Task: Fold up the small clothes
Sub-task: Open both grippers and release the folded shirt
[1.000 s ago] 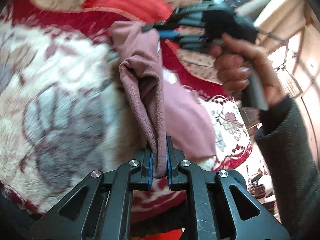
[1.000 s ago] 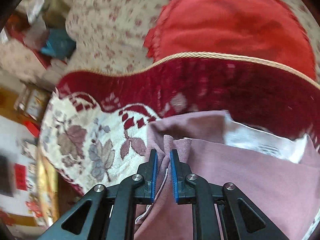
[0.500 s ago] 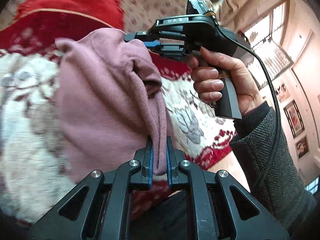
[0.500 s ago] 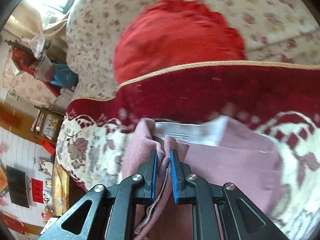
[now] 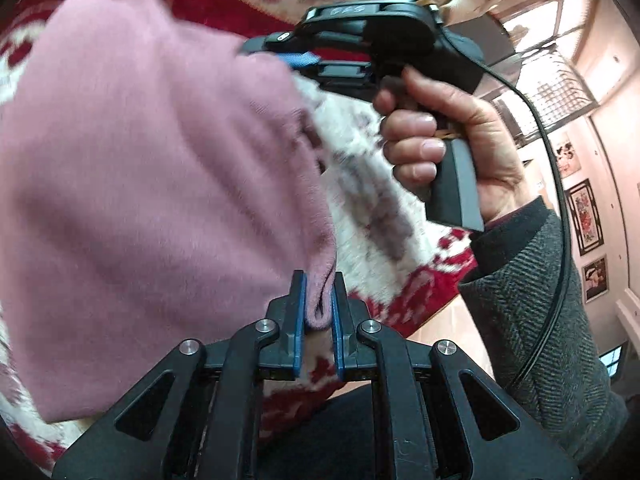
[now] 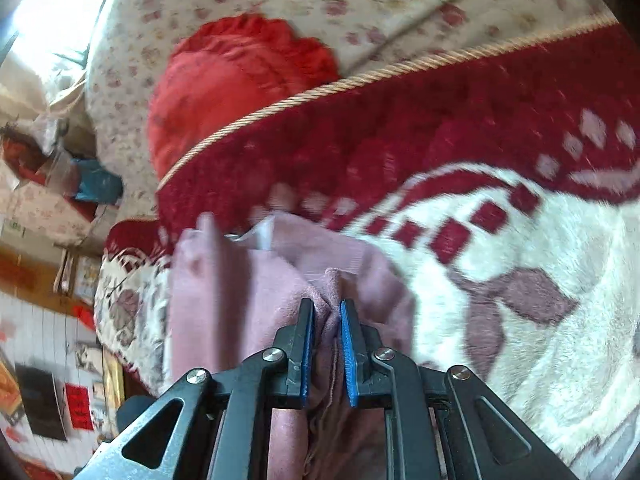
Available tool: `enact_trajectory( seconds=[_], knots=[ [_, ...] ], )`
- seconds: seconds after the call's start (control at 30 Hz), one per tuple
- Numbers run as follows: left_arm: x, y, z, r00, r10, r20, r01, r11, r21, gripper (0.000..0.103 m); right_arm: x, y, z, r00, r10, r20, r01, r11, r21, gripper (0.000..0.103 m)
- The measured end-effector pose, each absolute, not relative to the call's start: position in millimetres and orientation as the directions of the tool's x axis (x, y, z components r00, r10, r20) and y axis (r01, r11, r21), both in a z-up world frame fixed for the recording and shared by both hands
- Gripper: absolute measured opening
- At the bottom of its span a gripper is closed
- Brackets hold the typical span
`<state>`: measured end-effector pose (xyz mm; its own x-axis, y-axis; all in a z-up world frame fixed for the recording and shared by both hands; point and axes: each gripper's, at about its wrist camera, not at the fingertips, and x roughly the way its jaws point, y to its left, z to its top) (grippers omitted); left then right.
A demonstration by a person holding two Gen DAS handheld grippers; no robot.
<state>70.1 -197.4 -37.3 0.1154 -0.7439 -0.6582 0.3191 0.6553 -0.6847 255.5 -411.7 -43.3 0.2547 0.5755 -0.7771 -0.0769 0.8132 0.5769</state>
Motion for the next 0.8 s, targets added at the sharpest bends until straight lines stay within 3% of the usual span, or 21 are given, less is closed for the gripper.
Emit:
enact_trajectory(
  seconds=[0.1,0.23,0.33,0.47,0.57,0.67,0.77,0.8],
  knots=[
    [62.5,-203.4,-47.9,0.101,-0.739,-0.666,0.312,0.659,-0.684,0.009,249.1,-437.7,-52.2,0.338,0.555,-0.760,0.004,0.807,0.591,0.020],
    [49.7,-187.1,-31.9,0.085,-0.737,-0.670,0.353,0.651,-0.672,0.009,228.0,-467.5,-35.7,0.474,0.487,-0.734,0.084,0.804,0.588,0.020],
    [42.5,-163.6,-11.4,0.127,-0.735,-0.666,0.391,0.654,-0.648,0.009,196.7,-466.7,-5.3,0.543,0.521,-0.659,-0.016,0.791,0.612,0.020],
    [43.6,-131.0,7.8,0.246,-0.678,-0.692,0.442,0.714,-0.543,0.009,138.0,-423.5,32.5,0.490,0.624,-0.608,-0.314,0.777,0.545,0.020],
    [56.8,-119.9,-4.9,0.308,-0.616,-0.725,0.404,0.775,-0.486,0.009,100.5,-376.0,37.0,0.372,0.661,-0.652,-0.474,0.739,0.479,0.020],
    [59.0,-115.9,-39.1,0.274,-0.599,-0.752,0.317,0.795,-0.518,0.008,76.1,-333.9,15.2,0.255,0.605,-0.755,-0.593,0.714,0.373,0.020],
    [55.8,-109.2,-54.1,0.259,-0.652,-0.712,0.284,0.756,-0.589,0.008,80.8,-343.7,-29.9,0.259,0.380,-0.888,-0.496,0.841,0.216,0.015],
    [54.8,-108.8,-54.1,0.257,-0.654,-0.711,0.280,0.755,-0.593,0.008,82.1,-352.5,-37.1,0.261,0.392,-0.882,-0.476,0.847,0.236,0.012]
  ],
)
